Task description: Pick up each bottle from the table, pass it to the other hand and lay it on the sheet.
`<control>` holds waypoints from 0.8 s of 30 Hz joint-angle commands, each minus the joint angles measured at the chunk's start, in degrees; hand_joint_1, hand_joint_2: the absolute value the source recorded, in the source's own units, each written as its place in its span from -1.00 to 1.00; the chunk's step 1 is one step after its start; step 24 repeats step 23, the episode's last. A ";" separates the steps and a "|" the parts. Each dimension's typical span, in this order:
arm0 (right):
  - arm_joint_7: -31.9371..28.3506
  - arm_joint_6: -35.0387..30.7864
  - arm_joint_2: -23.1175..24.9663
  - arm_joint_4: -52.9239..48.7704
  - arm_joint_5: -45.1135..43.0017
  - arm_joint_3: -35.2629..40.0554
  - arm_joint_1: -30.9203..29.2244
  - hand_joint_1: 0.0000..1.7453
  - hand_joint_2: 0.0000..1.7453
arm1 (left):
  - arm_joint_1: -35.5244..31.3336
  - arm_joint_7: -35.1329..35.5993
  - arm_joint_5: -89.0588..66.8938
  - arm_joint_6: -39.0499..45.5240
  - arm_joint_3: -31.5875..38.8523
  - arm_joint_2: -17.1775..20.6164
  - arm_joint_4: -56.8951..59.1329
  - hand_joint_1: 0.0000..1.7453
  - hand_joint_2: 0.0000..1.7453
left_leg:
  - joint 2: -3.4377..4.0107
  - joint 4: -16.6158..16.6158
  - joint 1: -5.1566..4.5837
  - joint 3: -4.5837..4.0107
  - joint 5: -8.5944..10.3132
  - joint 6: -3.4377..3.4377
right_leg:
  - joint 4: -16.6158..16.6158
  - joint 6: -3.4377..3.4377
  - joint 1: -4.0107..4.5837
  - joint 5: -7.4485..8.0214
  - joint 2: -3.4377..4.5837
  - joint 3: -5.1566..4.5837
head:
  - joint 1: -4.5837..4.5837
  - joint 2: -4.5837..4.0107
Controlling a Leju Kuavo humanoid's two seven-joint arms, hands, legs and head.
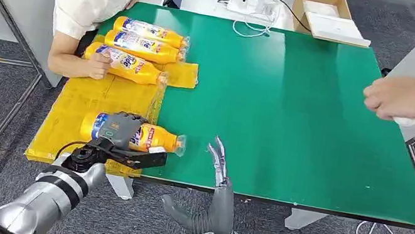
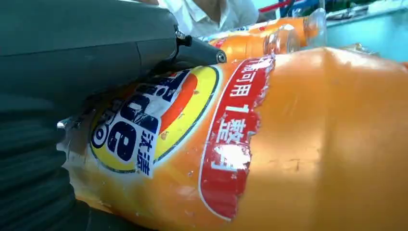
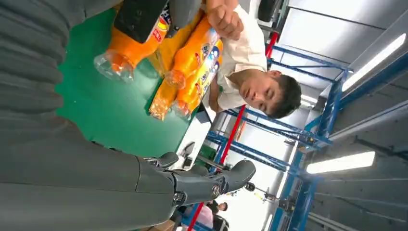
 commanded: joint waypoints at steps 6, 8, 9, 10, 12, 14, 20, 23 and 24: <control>0.22 0.25 0.67 3.37 -0.29 1.09 -1.37 -1.00 1.00 | -3.97 1.39 1.07 -1.63 -1.46 -0.88 10.90 1.00 1.00 | 0.14 -0.06 0.01 0.25 0.01 -0.14 | 0.04 -0.12 0.02 -0.01 0.09 0.15 | -0.02 0.00; 0.14 0.83 1.18 4.72 -0.55 1.44 -2.14 -1.00 1.00 | -5.65 2.05 2.24 -3.44 0.48 -1.17 14.77 1.00 1.00 | 0.19 -0.08 0.02 0.39 -0.01 -0.21 | 0.06 -0.18 0.04 -0.04 0.11 0.27 | -0.02 0.00; 0.11 0.96 1.33 5.20 -0.63 1.57 -2.40 -1.00 1.00 | -6.17 2.04 2.67 -3.10 1.33 -1.32 15.91 1.00 1.00 | 0.14 -0.04 0.02 0.29 0.03 -0.18 | 0.08 -0.13 0.03 -0.02 0.09 0.19 | 0.00 0.00; -0.13 1.13 1.56 6.01 -0.93 1.84 -2.80 -1.00 1.00 | -7.53 2.97 1.75 -1.68 1.75 -1.47 17.91 1.00 1.00 | 0.22 -0.07 0.03 0.39 0.01 -0.21 | 0.08 -0.18 0.04 -0.02 0.16 0.26 | -0.02 0.00; -0.18 1.22 1.68 6.82 -1.52 2.11 -3.06 -1.00 1.00 | -9.28 6.48 -0.09 -2.16 1.92 -1.62 20.11 1.00 1.00 | 0.09 -0.06 0.02 0.38 0.05 -0.17 | 0.10 -0.11 0.03 0.00 0.10 0.31 | 0.00 0.00; -0.08 1.23 1.72 7.93 -1.88 2.27 -3.40 -1.00 1.00 | -10.43 9.06 1.63 -7.67 4.39 -1.90 21.53 1.00 1.00 | 0.19 -0.05 0.04 0.45 0.04 -0.18 | 0.11 -0.13 0.06 0.03 0.15 0.34 | 0.00 0.00; -0.98 1.20 2.89 15.16 -3.83 1.89 -5.94 -1.00 -1.00 | -8.25 3.07 17.90 -20.87 20.40 -2.06 21.99 -1.00 1.00 | 0.57 -0.14 0.00 0.73 0.00 -0.24 | 0.15 -0.19 0.03 0.07 0.44 0.44 | 0.00 0.00; -1.47 -0.62 2.55 14.96 -4.66 2.17 -6.13 -1.00 -1.00 | -6.89 -5.14 26.80 -21.12 27.67 -3.37 20.64 -1.00 1.00 | 0.84 -0.30 0.00 1.00 -0.03 -0.31 | 0.03 -0.25 0.04 0.10 0.73 0.59 | -0.02 0.00; -1.47 -0.62 2.55 14.96 -4.66 2.17 -6.13 -1.00 -1.00 | -6.89 -5.14 26.80 -21.12 27.67 -3.37 20.64 -1.00 1.00 | 0.84 -0.30 0.00 1.00 -0.03 -0.31 | 0.03 -0.25 0.04 0.10 0.73 0.59 | -0.02 0.00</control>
